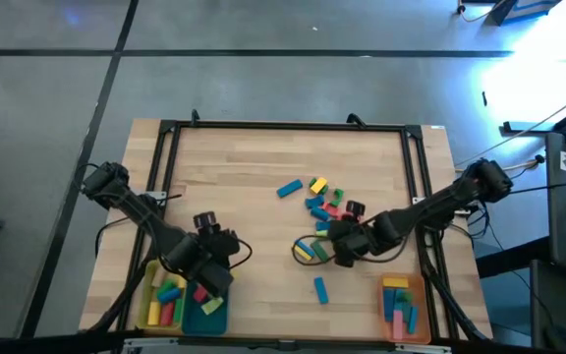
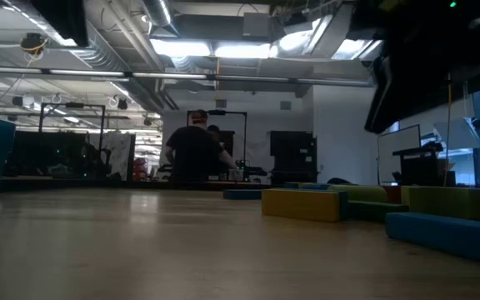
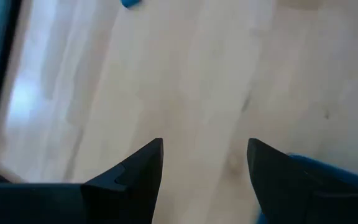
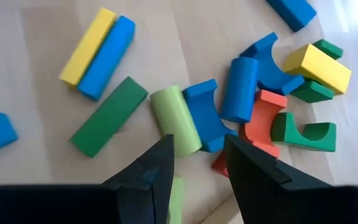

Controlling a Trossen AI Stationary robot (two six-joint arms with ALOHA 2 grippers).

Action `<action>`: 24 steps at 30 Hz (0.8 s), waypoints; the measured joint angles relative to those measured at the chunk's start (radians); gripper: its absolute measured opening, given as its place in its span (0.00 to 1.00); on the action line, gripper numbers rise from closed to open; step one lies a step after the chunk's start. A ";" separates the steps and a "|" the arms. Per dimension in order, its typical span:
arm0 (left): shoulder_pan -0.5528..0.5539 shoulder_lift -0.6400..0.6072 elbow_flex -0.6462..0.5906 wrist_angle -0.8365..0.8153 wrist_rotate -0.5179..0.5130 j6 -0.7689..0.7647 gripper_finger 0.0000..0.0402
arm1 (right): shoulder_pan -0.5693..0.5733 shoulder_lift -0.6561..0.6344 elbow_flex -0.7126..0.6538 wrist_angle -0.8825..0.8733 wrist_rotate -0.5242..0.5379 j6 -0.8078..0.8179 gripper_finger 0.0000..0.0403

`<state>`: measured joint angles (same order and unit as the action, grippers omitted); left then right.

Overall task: Sort blocks by size
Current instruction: Put the light green cylindrical block into the yellow bin

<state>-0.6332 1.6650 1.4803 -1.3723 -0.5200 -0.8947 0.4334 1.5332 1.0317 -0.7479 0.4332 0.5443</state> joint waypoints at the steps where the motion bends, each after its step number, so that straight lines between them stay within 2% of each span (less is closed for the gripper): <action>1: 0.005 0.000 0.000 0.001 -0.011 0.017 0.52 | -0.006 0.006 0.000 0.000 0.000 0.000 0.35; 3: 0.016 0.000 0.000 0.009 -0.020 0.045 0.52 | -0.019 0.016 0.000 0.006 -0.014 0.000 0.35; 9: 0.067 0.000 0.000 0.088 -0.034 0.200 0.52 | -0.062 0.044 0.000 0.064 -0.178 -0.055 0.35; 14: 0.123 0.001 0.000 0.166 -0.034 0.330 0.52 | -0.089 0.073 0.000 0.092 -0.200 -0.153 0.35; 24: 0.197 0.002 0.000 0.189 -0.034 0.399 0.52 | -0.091 0.129 0.000 0.102 -0.192 -0.237 0.35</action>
<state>-0.4367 1.6665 1.4799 -1.1831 -0.5541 -0.4957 0.3429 1.6621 1.0317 -0.6460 0.2409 0.3073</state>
